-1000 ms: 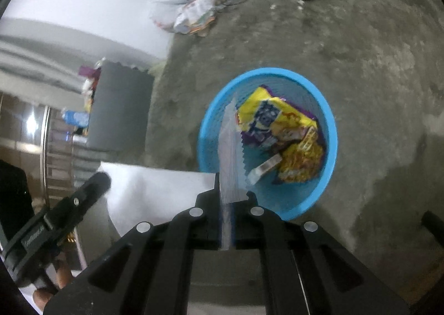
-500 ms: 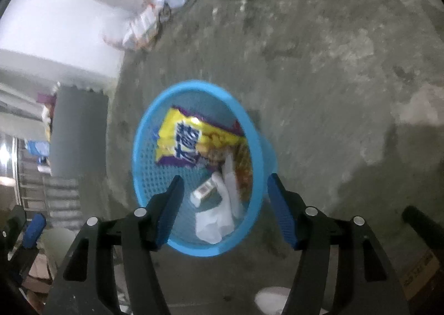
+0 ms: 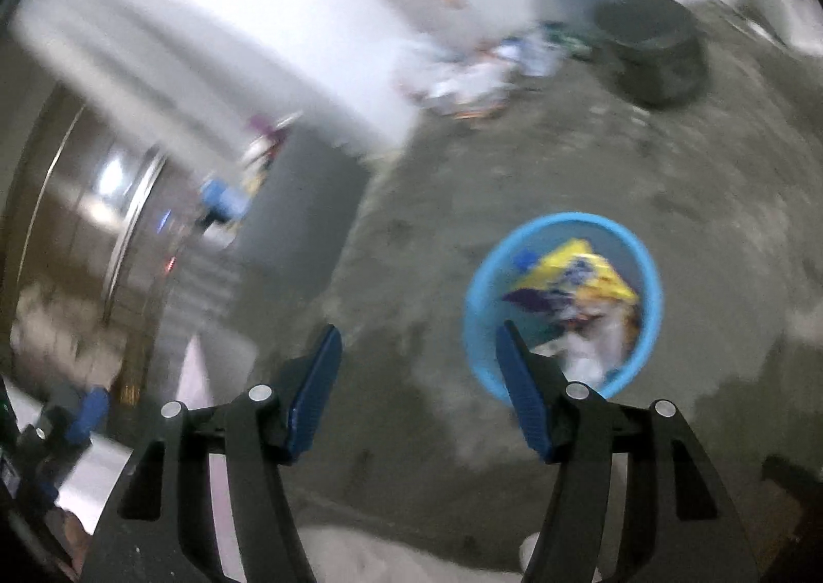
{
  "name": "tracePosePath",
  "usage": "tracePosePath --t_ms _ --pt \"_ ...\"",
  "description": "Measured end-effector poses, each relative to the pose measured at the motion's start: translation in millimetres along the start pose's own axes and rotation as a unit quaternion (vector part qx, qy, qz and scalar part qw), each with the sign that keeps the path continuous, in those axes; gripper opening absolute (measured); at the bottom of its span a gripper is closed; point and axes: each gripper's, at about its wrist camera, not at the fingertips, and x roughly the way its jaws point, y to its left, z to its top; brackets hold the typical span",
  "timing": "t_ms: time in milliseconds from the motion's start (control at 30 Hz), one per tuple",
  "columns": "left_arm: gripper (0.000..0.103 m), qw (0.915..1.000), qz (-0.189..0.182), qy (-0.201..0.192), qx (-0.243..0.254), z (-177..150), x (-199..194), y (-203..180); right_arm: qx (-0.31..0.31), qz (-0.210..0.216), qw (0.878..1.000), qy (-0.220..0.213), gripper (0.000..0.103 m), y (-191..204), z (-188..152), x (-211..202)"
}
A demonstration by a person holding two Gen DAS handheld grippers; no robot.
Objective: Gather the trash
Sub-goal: 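Bring both tools back from the wastebasket to the table, then grasp the red-and-white snack bag with the left tool while the right tool grasps the blue box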
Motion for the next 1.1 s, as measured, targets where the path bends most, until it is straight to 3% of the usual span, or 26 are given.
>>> tracePosePath --t_ms 200,333,533,633,800,1100 --pt "0.054 0.9959 0.046 -0.077 -0.007 -54 -128 41 -0.112 0.080 0.990 0.033 0.060 79 -28 -12" --pt "0.054 0.9867 0.085 -0.137 -0.026 -105 -206 68 -0.153 0.132 0.977 0.070 0.060 115 -50 -12" --pt "0.055 0.9721 0.115 -0.190 -0.077 -175 -275 94 -0.225 0.158 0.954 0.120 0.060 166 -87 1" --pt "0.057 0.9714 0.122 -0.186 -0.082 -201 -278 99 -0.247 0.167 0.944 0.138 0.060 183 -100 6" --pt "0.057 0.9739 0.112 -0.150 -0.129 -227 -245 121 -0.287 0.170 0.927 0.171 0.060 211 -130 15" --pt "0.057 0.9658 0.125 -0.126 -0.189 -224 -189 153 -0.335 0.173 0.897 0.231 0.059 239 -178 33"
